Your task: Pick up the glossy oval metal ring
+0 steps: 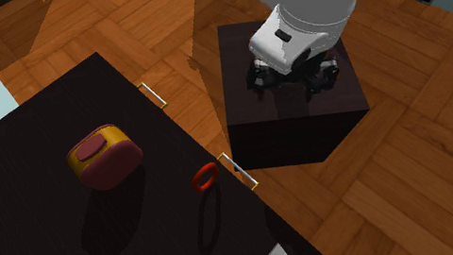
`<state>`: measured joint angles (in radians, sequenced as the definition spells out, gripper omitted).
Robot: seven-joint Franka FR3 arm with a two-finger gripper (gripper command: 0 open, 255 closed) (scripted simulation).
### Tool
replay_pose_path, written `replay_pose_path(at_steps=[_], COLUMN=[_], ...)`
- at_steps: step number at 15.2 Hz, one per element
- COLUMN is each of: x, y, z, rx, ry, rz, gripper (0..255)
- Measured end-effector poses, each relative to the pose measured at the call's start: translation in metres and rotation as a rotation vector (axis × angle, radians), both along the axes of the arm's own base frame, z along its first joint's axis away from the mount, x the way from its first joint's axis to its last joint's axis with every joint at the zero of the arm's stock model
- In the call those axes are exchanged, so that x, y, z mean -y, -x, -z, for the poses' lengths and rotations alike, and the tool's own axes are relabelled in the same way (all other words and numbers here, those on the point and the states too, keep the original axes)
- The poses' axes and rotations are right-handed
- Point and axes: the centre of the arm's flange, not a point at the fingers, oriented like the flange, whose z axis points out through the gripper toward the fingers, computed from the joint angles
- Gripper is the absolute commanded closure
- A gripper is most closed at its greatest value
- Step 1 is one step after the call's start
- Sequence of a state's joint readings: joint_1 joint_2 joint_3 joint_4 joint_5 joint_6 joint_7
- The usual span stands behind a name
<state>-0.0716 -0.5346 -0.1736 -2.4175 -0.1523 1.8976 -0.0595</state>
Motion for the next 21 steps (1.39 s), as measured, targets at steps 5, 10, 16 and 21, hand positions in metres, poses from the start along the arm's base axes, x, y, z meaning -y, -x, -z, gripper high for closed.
replay_pose_path(at_steps=[5, 10, 16, 21], x=[0.05, 0.097, 0.155, 0.204], y=[-0.028, -0.053, -0.084, -0.102], z=[0.04, 0.085, 0.139, 0.186], rx=[-0.035, -0.07, -0.113, -0.148], ry=[-0.018, -0.036, -0.056, -0.072], rz=[0.035, 0.071, 0.114, 0.149], gripper=[0, 0, 0, 0])
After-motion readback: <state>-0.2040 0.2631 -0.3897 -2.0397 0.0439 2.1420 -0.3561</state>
